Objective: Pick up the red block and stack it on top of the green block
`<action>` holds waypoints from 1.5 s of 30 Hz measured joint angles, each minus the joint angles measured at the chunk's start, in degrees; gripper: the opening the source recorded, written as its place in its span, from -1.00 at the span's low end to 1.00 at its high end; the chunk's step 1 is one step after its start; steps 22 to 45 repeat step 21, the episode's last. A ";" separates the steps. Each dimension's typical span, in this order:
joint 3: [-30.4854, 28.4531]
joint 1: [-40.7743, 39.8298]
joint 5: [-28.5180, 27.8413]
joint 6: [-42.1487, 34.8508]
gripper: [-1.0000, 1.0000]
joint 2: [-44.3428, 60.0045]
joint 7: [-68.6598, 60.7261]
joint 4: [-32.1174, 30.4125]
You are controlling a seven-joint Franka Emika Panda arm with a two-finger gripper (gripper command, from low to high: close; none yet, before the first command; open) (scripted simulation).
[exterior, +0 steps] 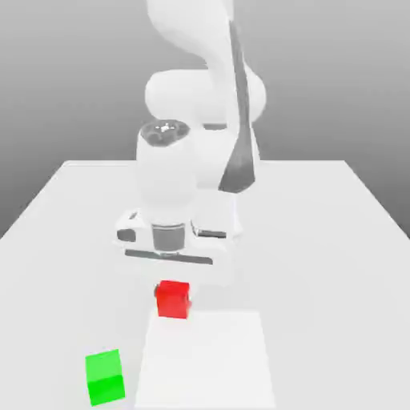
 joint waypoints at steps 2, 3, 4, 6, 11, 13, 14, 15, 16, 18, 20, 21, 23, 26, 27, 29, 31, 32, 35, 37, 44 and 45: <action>-0.62 -0.27 0.86 -2.53 -1.00 0.39 -1.35 2.88; -0.91 -0.69 1.35 -3.66 -1.00 1.14 -2.15 4.74; -1.25 -1.06 1.76 -4.77 -1.00 2.03 -2.94 6.71; -1.99 -1.68 2.33 -6.93 -1.00 3.99 -4.36 10.78; -2.71 -4.44 2.27 -12.27 -1.00 9.01 -6.88 21.13; -3.01 -5.04 2.10 -13.23 -1.00 11.37 -7.59 24.52; -2.97 -5.15 2.34 -12.23 -1.00 13.08 -7.93 25.24; -2.80 -5.31 2.65 -10.75 -1.00 14.96 -8.24 25.65; -2.58 -5.50 3.02 -9.04 -1.00 16.93 -8.54 25.90; -2.14 -5.85 3.65 -5.93 1.00 20.34 -9.02 26.17; -2.14 -5.85 3.65 -5.93 1.00 20.34 -9.02 26.17; -2.14 -5.85 3.65 -5.93 1.00 20.34 -9.02 26.17; -2.14 -5.85 3.65 -5.93 1.00 20.34 -9.02 26.17; -2.14 -5.85 3.65 -5.93 1.00 20.34 -9.02 26.17; -2.14 -5.85 3.65 -5.93 1.00 20.34 -9.02 26.17; -2.14 -5.85 3.65 -5.93 1.00 20.34 -9.02 26.17; -2.14 -5.85 3.65 -5.93 1.00 20.34 -9.02 26.17; -2.14 -5.85 3.65 -5.93 1.00 20.34 -9.02 26.17; -2.14 -5.85 3.65 -5.93 1.00 20.34 -9.02 26.17; -2.14 -5.85 3.65 -5.93 1.00 20.34 -9.02 26.17; -2.14 -5.85 3.65 -5.93 1.00 20.34 -9.02 26.17; -2.14 -5.85 3.65 -5.93 1.00 20.34 -9.02 26.17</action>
